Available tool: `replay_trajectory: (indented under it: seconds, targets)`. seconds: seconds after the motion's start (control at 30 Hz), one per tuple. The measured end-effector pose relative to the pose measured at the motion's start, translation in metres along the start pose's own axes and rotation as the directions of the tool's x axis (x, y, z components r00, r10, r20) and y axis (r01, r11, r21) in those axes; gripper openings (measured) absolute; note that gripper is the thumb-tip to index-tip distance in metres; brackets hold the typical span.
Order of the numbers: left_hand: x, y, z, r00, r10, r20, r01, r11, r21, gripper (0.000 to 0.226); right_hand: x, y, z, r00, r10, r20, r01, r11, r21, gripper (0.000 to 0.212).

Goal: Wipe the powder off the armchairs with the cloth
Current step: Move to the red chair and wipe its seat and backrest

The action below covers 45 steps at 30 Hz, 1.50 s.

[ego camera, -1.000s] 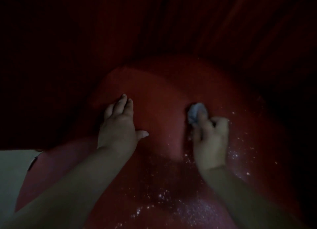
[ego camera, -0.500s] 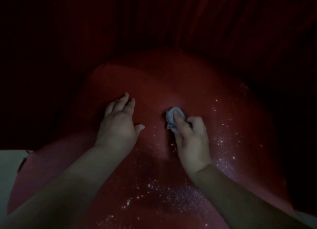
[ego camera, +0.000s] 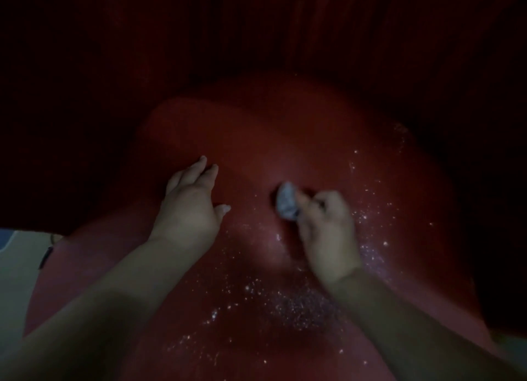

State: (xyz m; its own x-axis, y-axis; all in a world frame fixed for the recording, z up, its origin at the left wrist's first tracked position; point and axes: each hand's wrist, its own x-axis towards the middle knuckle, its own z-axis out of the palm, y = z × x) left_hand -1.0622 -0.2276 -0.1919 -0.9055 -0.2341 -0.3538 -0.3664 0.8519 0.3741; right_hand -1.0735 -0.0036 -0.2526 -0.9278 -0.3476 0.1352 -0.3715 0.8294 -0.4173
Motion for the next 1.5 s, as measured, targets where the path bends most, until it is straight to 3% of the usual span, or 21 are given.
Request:
replay_trajectory:
  seconds: [0.1, 0.17, 0.2, 0.27, 0.3, 0.37, 0.4, 0.53, 0.63, 0.7, 0.77, 0.83, 0.97, 1.07, 1.1, 1.13, 1.2, 1.27, 1.33, 1.4, 1.5]
  targets:
    - [-0.01, -0.011, -0.003, 0.999, -0.035, -0.005, 0.035, 0.999, -0.011, 0.07, 0.044, 0.009, 0.006, 0.974, 0.171, -0.146, -0.17, 0.985, 0.018, 0.024]
    - [-0.017, -0.016, -0.001, 0.999, -0.054, -0.007, 0.054, 0.998, -0.015, 0.069, 0.054, -0.017, 0.011, 0.963, 0.234, -0.134, -0.211, 0.963, 0.166, 0.01]
    - [-0.02, -0.018, 0.0, 0.998, -0.061, -0.009, 0.061, 0.998, -0.017, 0.069, 0.049, -0.035, 0.015, 0.97, 0.23, -0.085, -0.211, 0.96, 0.184, 0.02]
    - [-0.025, -0.021, 0.002, 0.997, -0.078, -0.014, 0.078, 0.997, -0.017, 0.069, 0.022, -0.06, 0.021, 0.999, 0.016, -0.036, -0.01, 0.983, 0.181, 0.021]
    - [-0.027, -0.024, 0.003, 0.996, -0.087, -0.016, 0.087, 0.996, -0.016, 0.068, 0.006, -0.066, 0.021, 0.99, -0.138, -0.027, 0.14, 0.977, 0.159, 0.005]
    - [-0.033, -0.03, 0.003, 0.995, -0.101, -0.014, 0.101, 0.995, -0.018, 0.068, -0.012, -0.056, 0.016, 0.939, -0.344, 0.03, 0.338, 0.934, 0.114, 0.033]
    - [-0.036, -0.034, 0.002, 0.994, -0.108, -0.013, 0.108, 0.994, -0.018, 0.067, -0.008, -0.043, 0.013, 0.94, -0.34, 0.032, 0.336, 0.938, 0.082, 0.032]
    - [-0.046, -0.05, -0.001, 0.989, -0.145, -0.012, 0.144, 0.989, -0.01, 0.064, 0.047, -0.015, 0.012, 0.996, 0.005, -0.09, -0.004, 1.0, 0.01, 0.028]
    - [-0.051, -0.055, -0.001, 0.988, -0.152, -0.005, 0.152, 0.988, -0.017, 0.062, 0.056, -0.044, 0.03, 0.993, 0.12, -0.022, -0.112, 0.971, 0.213, 0.015]
    - [-0.054, -0.057, 0.001, 0.99, -0.139, -0.024, 0.138, 0.99, -0.023, 0.061, 0.028, -0.067, 0.042, 0.997, -0.073, 0.007, 0.068, 0.96, 0.27, 0.034]
    - [-0.058, -0.061, 0.005, 0.99, -0.131, -0.045, 0.13, 0.991, -0.026, 0.062, -0.01, -0.077, 0.031, 0.929, -0.352, 0.114, 0.332, 0.929, 0.166, 0.019]
    - [-0.063, -0.067, 0.006, 0.991, -0.123, -0.054, 0.122, 0.992, -0.023, 0.062, -0.024, -0.067, 0.018, 0.871, -0.484, 0.088, 0.474, 0.873, 0.115, 0.033]
    - [-0.073, -0.086, 0.006, 0.992, -0.11, -0.059, 0.112, 0.993, 0.026, 0.061, 0.014, -0.057, 0.022, 0.968, -0.245, -0.054, 0.248, 0.966, 0.077, 0.033]
    - [-0.08, -0.098, 0.003, 0.987, -0.155, -0.051, 0.155, 0.988, -0.005, 0.061, 0.015, -0.091, 0.042, 1.0, -0.026, 0.005, 0.024, 0.964, 0.264, 0.013]
    - [-0.082, -0.101, 0.002, 0.986, -0.159, -0.049, 0.159, 0.987, -0.006, 0.061, 0.004, -0.103, 0.048, 0.999, -0.032, 0.007, 0.029, 0.962, 0.273, 0.006]
    - [-0.084, -0.105, 0.002, 0.987, -0.154, -0.051, 0.155, 0.988, -0.002, 0.061, -0.013, -0.11, 0.051, 0.996, -0.09, 0.021, 0.081, 0.963, 0.256, 0.018]
    - [-0.09, -0.11, 0.001, 0.987, -0.155, -0.052, 0.154, 0.988, -0.009, 0.062, -0.046, -0.117, 0.04, 0.918, -0.367, 0.152, 0.338, 0.923, 0.185, 0.012]
    - [-0.097, -0.113, 0.001, 0.987, -0.155, -0.047, 0.154, 0.988, -0.017, 0.061, -0.056, -0.102, 0.028, 0.865, -0.484, 0.132, 0.468, 0.873, 0.135, 0.037]
    - [-0.104, -0.117, 0.001, 0.989, -0.141, -0.05, 0.14, 0.99, -0.008, 0.061, -0.035, -0.086, 0.028, 0.907, -0.418, 0.051, 0.41, 0.903, 0.127, 0.044]
    - [-0.111, -0.124, 0.002, 0.992, -0.118, -0.053, 0.119, 0.993, 0.02, 0.061, -0.002, -0.086, 0.033, 0.982, -0.184, -0.045, 0.188, 0.974, 0.129, 0.036]
    - [-0.118, -0.131, 0.003, 0.99, -0.132, -0.044, 0.133, 0.991, 0.02, 0.061, 0.003, -0.122, 0.048, 0.998, 0.038, -0.04, -0.027, 0.971, 0.236, 0.015]
